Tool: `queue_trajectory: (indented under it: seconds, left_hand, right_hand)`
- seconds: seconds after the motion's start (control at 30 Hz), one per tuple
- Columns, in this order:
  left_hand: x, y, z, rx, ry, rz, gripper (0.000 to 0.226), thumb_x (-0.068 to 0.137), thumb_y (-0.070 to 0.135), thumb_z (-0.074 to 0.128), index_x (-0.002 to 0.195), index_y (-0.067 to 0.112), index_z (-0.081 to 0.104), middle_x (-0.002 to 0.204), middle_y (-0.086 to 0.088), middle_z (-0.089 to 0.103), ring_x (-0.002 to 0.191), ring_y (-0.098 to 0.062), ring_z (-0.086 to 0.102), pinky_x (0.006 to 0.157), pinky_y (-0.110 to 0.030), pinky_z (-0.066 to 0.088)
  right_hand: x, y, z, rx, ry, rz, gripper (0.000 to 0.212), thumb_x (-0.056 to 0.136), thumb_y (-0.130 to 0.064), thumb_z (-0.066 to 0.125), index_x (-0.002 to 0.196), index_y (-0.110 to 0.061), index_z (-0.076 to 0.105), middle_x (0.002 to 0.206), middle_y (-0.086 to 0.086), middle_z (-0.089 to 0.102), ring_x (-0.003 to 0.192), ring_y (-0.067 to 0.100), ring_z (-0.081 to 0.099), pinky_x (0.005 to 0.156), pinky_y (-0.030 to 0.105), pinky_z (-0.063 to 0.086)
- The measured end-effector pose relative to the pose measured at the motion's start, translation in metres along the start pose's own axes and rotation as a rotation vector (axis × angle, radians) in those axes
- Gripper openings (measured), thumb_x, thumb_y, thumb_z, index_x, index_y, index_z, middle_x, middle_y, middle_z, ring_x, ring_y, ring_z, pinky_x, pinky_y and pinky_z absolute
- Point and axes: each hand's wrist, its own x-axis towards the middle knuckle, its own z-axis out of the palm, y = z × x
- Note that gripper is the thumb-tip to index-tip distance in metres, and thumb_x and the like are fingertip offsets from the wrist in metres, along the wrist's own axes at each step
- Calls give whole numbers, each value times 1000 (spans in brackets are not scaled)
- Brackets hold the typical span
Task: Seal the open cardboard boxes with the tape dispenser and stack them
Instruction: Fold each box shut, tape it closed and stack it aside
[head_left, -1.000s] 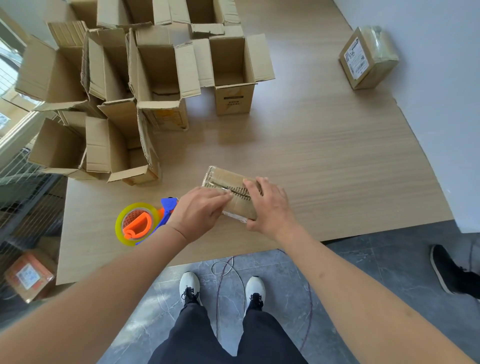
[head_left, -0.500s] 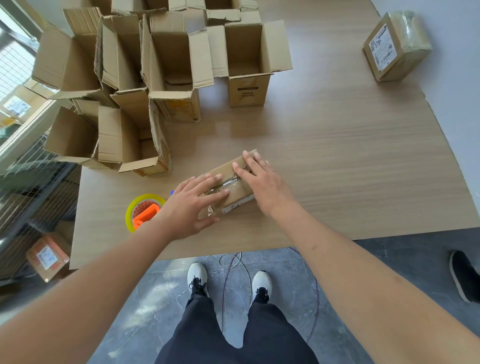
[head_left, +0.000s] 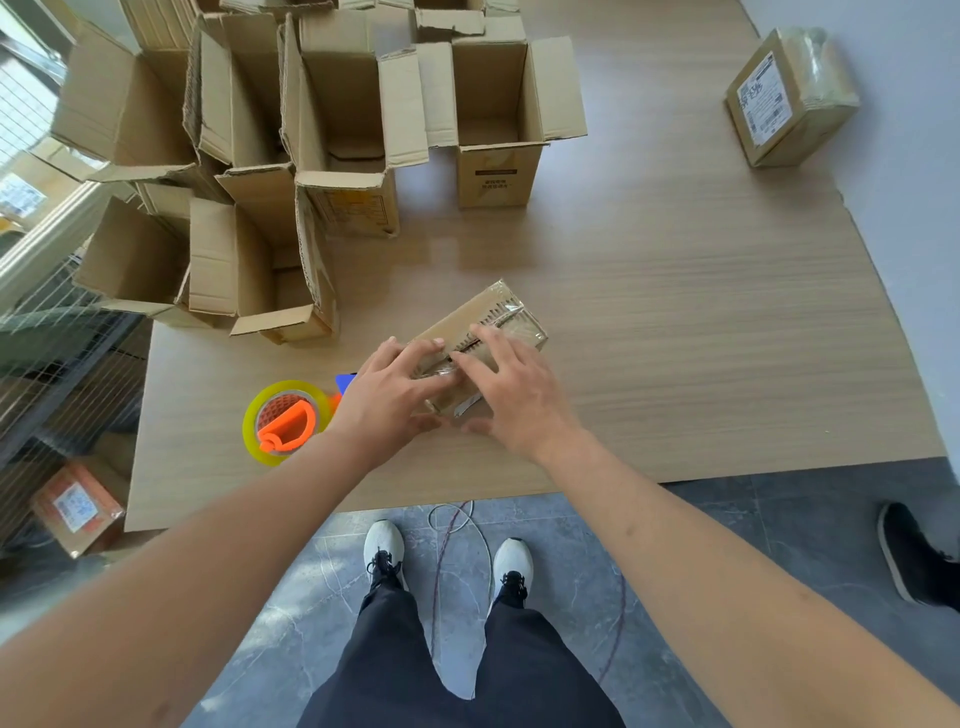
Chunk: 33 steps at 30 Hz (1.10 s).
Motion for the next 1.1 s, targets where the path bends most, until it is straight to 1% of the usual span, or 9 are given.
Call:
queue_trajectory:
  seconds: [0.13, 0.27, 0.43, 0.53, 0.63, 0.73, 0.9, 0.97, 1.1]
  left_hand:
    - [-1, 8, -4, -35, 28, 34, 62, 62, 37, 97, 120, 27, 76, 131, -13, 62, 94, -39, 56, 83, -43, 55]
    - [-2, 8, -4, -96, 24, 116, 56, 67, 23, 95, 119, 21, 77, 121, -16, 62, 86, -36, 57, 76, -46, 57]
    - [-12, -5, 3, -139, 89, 211, 48, 74, 3, 88, 120, 14, 76, 125, -13, 67, 99, -38, 63, 84, -48, 59]
    - [-11, -18, 4, -104, 138, 212, 52, 74, 7, 90, 123, 6, 73, 123, -13, 69, 119, -41, 61, 99, -51, 54]
    - [-7, -23, 5, -100, 121, 212, 49, 72, 12, 93, 116, 2, 75, 132, -18, 66, 134, -42, 54, 108, -51, 49]
    - [-6, -24, 7, -92, 94, 229, 48, 72, 12, 93, 115, 1, 75, 137, -16, 64, 134, -39, 55, 107, -49, 50]
    - [-8, -20, 17, -99, 151, 215, 47, 72, 5, 92, 114, -5, 75, 132, -19, 67, 124, -42, 63, 99, -57, 54]
    - [-10, -17, 19, -123, 176, 194, 47, 71, 1, 92, 114, -5, 75, 130, -19, 68, 121, -43, 64, 98, -57, 55]
    - [-7, -10, 18, -125, 160, 161, 50, 67, 1, 94, 113, -5, 75, 128, -19, 69, 120, -48, 63, 97, -61, 54]
  right_hand:
    - [-13, 3, 5, 68, 18, 19, 88, 63, -55, 90, 138, -19, 59, 149, 11, 45, 137, 31, 44, 110, 47, 41]
    - [-23, 7, 6, 137, 4, 37, 86, 66, -68, 82, 135, -23, 57, 153, 2, 40, 143, 23, 38, 110, 41, 41]
    - [-29, 7, 10, 212, -2, 56, 76, 66, -49, 88, 130, -22, 56, 160, 2, 30, 151, 27, 27, 114, 45, 39]
    - [-24, 5, 17, 231, -14, 63, 75, 61, -37, 90, 125, -19, 55, 161, 3, 27, 154, 26, 20, 122, 43, 28]
    - [-15, 7, 20, 275, -24, 59, 73, 59, -24, 89, 123, -15, 55, 164, 4, 27, 156, 24, 17, 126, 42, 22]
    - [-9, 13, 21, 316, -51, 68, 70, 63, -15, 85, 126, -14, 54, 168, 0, 23, 157, 17, 12, 124, 31, 18]
    - [-9, 14, 23, 308, -52, 78, 71, 72, -21, 85, 135, -17, 52, 169, -9, 17, 155, 6, 8, 116, 21, 18]
    - [-8, 14, 20, 318, -63, 88, 75, 75, -22, 87, 141, -17, 50, 169, -11, 18, 155, 4, 9, 113, 21, 23]
    - [0, 20, 9, 312, -181, 90, 85, 79, -15, 85, 151, -18, 40, 170, -13, 13, 156, 6, 6, 119, 32, 33]
